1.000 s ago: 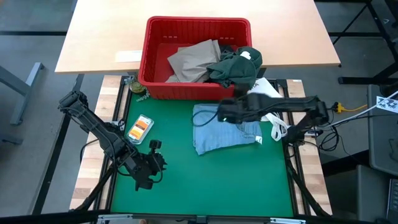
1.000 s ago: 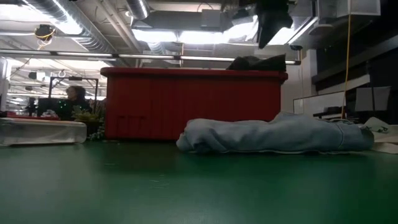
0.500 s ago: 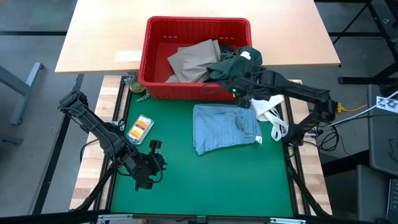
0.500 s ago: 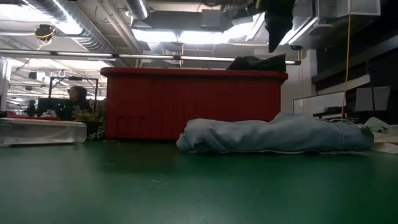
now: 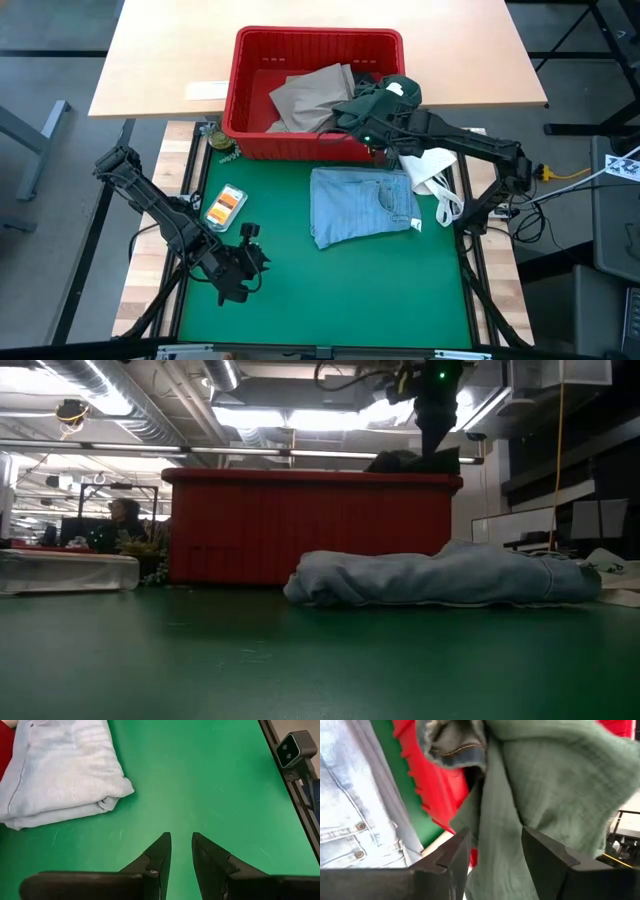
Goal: Fold Laundry from Bin
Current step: Fold the green polo shirt
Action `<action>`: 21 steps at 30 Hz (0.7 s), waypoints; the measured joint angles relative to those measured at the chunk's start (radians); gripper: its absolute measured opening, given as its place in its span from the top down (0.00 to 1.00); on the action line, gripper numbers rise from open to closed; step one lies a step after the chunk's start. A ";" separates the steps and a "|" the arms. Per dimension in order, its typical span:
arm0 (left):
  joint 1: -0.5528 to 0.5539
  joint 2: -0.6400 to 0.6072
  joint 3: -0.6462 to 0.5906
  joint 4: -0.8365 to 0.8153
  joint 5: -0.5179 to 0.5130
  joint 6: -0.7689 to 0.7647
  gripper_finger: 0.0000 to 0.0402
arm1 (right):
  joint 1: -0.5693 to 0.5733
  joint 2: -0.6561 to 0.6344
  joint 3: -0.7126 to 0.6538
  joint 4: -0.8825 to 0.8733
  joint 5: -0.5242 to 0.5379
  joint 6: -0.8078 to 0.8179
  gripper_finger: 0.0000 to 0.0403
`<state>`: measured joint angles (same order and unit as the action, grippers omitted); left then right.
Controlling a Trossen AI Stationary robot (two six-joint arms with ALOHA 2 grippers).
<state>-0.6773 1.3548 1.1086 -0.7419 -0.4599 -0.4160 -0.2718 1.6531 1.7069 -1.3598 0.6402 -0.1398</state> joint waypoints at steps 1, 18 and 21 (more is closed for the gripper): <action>0.000 0.000 0.000 0.001 0.000 0.000 0.82 | -0.004 0.010 0.000 0.002 0.009 0.000 0.56; 0.000 0.000 0.000 0.004 0.000 -0.001 0.82 | -0.023 0.050 0.042 -0.014 0.020 0.000 0.95; 0.000 0.000 0.000 0.004 0.000 -0.001 0.82 | -0.002 0.032 0.111 -0.030 0.030 0.000 0.93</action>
<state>-0.6773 1.3548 1.1088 -0.7377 -0.4601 -0.4171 -0.2740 1.6855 1.8180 -1.3898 0.6700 -0.1402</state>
